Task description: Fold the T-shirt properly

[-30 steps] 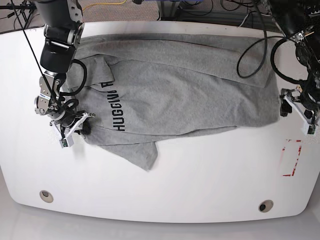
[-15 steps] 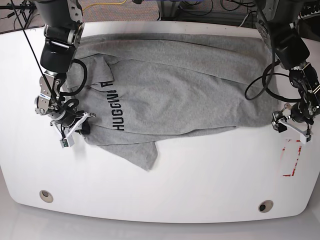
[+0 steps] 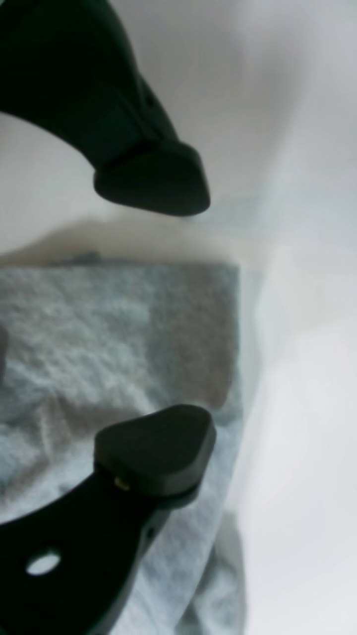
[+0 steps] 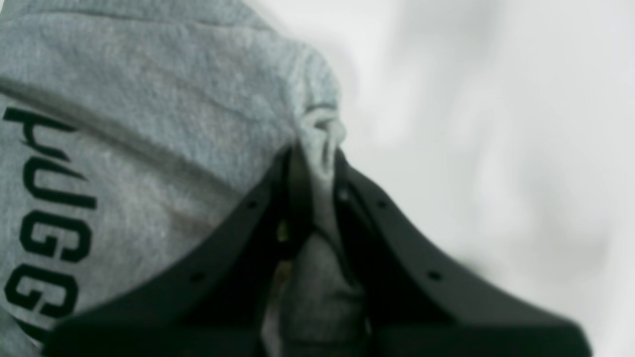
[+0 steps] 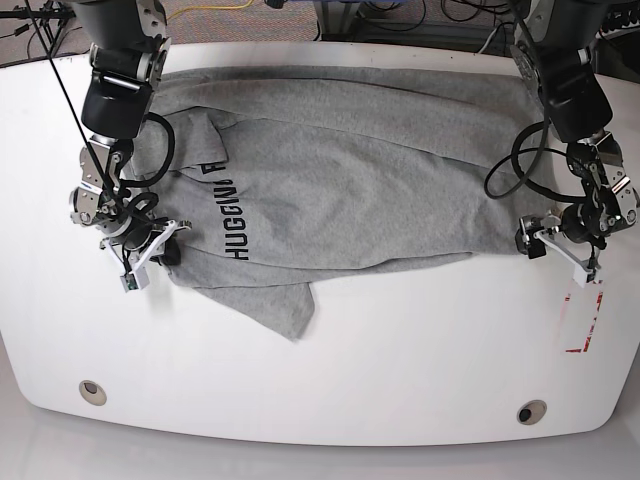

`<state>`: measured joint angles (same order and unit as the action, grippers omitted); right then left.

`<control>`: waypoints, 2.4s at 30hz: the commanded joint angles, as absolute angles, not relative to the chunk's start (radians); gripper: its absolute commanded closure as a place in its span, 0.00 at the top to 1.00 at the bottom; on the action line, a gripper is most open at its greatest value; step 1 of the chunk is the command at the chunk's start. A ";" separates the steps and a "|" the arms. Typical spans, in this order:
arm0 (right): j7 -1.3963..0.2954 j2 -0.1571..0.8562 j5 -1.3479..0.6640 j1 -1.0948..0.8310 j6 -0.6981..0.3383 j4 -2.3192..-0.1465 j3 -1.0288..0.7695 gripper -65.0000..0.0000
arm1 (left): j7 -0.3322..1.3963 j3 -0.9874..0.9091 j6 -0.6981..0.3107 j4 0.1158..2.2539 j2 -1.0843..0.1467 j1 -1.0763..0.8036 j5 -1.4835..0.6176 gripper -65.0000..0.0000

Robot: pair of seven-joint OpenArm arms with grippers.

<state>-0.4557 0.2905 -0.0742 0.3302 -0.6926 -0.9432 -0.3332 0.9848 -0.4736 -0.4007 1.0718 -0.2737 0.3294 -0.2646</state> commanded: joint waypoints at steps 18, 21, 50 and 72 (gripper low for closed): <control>-0.449 0.303 -0.076 0.334 -0.698 -0.998 -0.335 0.03 | 0.989 -0.472 -0.421 1.076 -0.228 0.289 -0.272 0.05; -0.449 0.305 -0.076 0.332 -0.698 -0.998 -0.335 0.03 | 0.966 -0.470 -0.420 1.076 -0.228 0.280 -0.272 0.00; -0.748 0.311 -0.076 0.148 -0.698 -1.635 -0.343 0.03 | 1.056 -0.470 -0.421 1.715 -0.229 0.213 -0.278 0.00; -0.820 0.443 -0.076 0.377 -0.698 -1.669 -0.335 0.03 | 1.150 -0.469 -0.421 1.871 -0.231 0.441 -0.278 0.00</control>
<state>-0.8246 0.4026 -0.0826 0.3008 -0.7078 -1.6524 -0.3317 1.1786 -0.4644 -0.4274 1.8523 -0.2131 0.3759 -0.2890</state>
